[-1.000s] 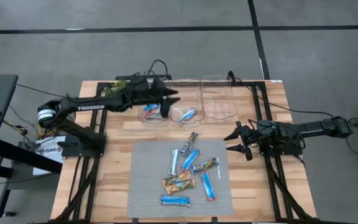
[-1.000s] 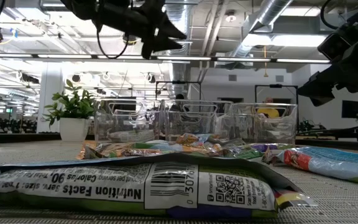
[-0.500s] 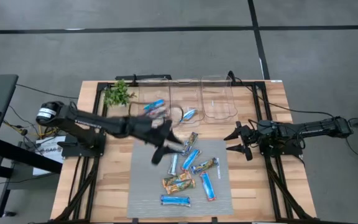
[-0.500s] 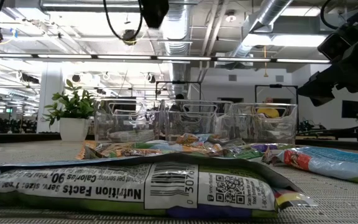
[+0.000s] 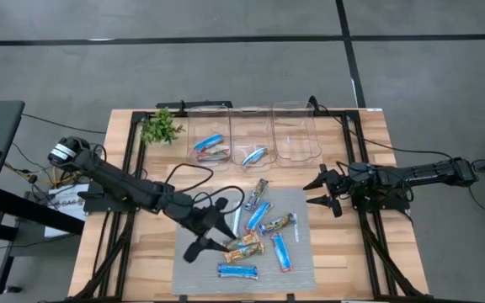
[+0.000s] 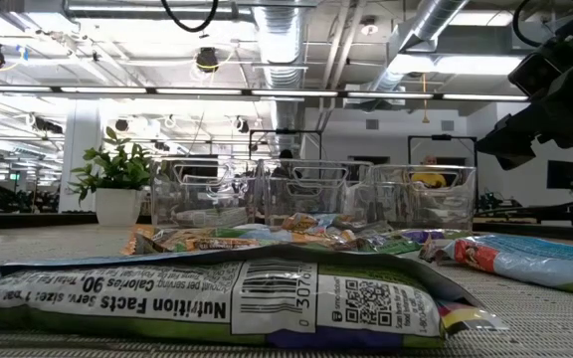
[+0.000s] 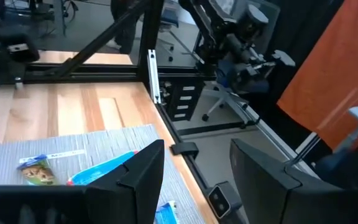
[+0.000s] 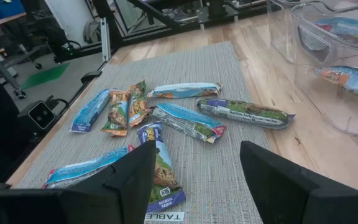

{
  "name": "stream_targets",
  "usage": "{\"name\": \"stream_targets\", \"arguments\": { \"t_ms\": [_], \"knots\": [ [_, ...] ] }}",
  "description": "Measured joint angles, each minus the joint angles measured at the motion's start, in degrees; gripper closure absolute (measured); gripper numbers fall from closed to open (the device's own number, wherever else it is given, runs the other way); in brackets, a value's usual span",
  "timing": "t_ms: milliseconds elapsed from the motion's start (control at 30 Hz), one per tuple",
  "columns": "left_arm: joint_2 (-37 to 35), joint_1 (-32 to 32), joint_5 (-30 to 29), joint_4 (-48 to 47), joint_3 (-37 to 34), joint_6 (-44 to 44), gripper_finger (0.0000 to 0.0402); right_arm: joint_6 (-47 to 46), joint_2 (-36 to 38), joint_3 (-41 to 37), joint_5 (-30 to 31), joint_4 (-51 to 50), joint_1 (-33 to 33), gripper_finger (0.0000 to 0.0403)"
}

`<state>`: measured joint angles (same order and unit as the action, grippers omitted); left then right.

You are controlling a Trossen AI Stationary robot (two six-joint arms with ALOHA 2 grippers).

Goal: Pick and place Granola Bars by type
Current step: Put the blue granola bar into the right transparent bin

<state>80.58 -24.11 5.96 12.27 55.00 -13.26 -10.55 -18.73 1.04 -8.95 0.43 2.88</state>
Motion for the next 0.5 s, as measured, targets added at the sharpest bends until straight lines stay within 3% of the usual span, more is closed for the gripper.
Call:
{"name": "stream_targets", "arguments": {
  "t_ms": [267, 500],
  "knots": [
    [0.3, -1.6, -3.1, -7.9, 0.0, 0.5, 0.0226, 0.0, 0.0, 0.0, 0.0, 0.0, 0.0, 0.0177],
    [5.3, -3.0, -4.8, -17.9, 1.9, -0.8, 0.0226, 0.0, 0.0, 0.0, 0.0, 0.0, 0.0, 0.0177]
  ]
}}
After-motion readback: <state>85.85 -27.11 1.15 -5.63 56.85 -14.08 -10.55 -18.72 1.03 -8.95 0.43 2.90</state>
